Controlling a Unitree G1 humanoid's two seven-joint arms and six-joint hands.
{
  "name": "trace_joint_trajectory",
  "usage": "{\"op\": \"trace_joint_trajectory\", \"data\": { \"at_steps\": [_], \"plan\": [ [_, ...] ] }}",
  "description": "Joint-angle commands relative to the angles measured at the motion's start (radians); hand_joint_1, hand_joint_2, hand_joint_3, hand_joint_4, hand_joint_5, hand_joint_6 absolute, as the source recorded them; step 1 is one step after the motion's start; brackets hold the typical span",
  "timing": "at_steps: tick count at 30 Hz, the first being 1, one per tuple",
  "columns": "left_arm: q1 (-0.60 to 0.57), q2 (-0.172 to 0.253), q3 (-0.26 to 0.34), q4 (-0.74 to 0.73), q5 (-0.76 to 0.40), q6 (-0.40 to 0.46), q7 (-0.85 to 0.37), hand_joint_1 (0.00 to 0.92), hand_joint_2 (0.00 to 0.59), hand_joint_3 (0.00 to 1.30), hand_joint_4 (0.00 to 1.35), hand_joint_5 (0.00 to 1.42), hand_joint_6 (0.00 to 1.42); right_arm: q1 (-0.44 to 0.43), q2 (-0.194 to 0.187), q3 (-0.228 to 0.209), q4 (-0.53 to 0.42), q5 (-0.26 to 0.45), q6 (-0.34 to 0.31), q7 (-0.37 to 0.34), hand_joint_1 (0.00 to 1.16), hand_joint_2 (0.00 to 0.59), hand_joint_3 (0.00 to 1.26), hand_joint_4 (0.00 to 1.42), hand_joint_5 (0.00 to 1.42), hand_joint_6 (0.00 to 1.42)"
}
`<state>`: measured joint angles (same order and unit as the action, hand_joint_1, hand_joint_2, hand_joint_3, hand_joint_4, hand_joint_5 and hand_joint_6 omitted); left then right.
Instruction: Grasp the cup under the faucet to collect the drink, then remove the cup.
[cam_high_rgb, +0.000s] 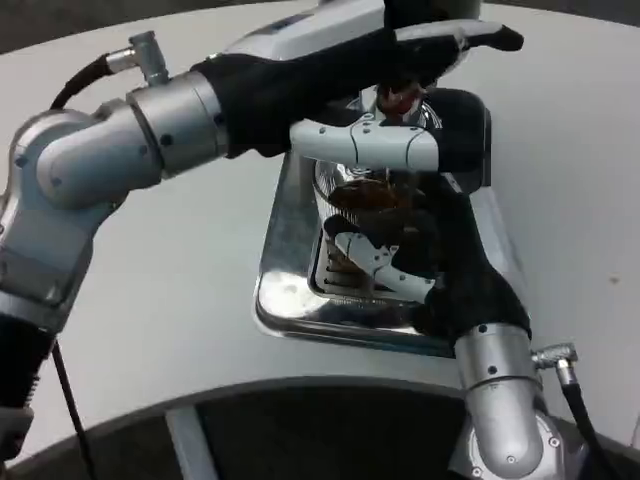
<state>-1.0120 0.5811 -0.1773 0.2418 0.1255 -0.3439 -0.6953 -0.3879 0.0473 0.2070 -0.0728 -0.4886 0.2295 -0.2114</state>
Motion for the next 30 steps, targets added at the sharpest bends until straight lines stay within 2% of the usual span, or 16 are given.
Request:
{"op": "trace_joint_trajectory", "data": {
  "at_steps": [1, 11, 30],
  "plan": [
    [0.063, -0.003, 0.032, 0.008, -0.007, -0.009, 0.030, 0.000, 0.102, 0.10, 0.04, 0.10, 0.15, 0.013, 0.011, 0.000, 0.008, 0.004, -0.016, -0.026, 0.73, 0.249, 0.19, 0.26, 0.32, 0.32],
    [0.104, -0.033, 0.107, -0.011, -0.059, -0.062, 0.100, 0.000, 0.095, 0.09, 0.09, 0.19, 0.22, 0.023, 0.010, -0.004, -0.003, 0.009, -0.028, -0.039, 0.73, 0.245, 0.22, 0.29, 0.35, 0.34],
    [0.139, -0.032, 0.160, -0.086, -0.094, -0.058, 0.099, 0.000, 0.092, 0.11, 0.16, 0.27, 0.28, 0.040, 0.004, -0.025, -0.038, 0.018, -0.072, -0.049, 0.71, 0.253, 0.28, 0.33, 0.38, 0.36]
  ]
}}
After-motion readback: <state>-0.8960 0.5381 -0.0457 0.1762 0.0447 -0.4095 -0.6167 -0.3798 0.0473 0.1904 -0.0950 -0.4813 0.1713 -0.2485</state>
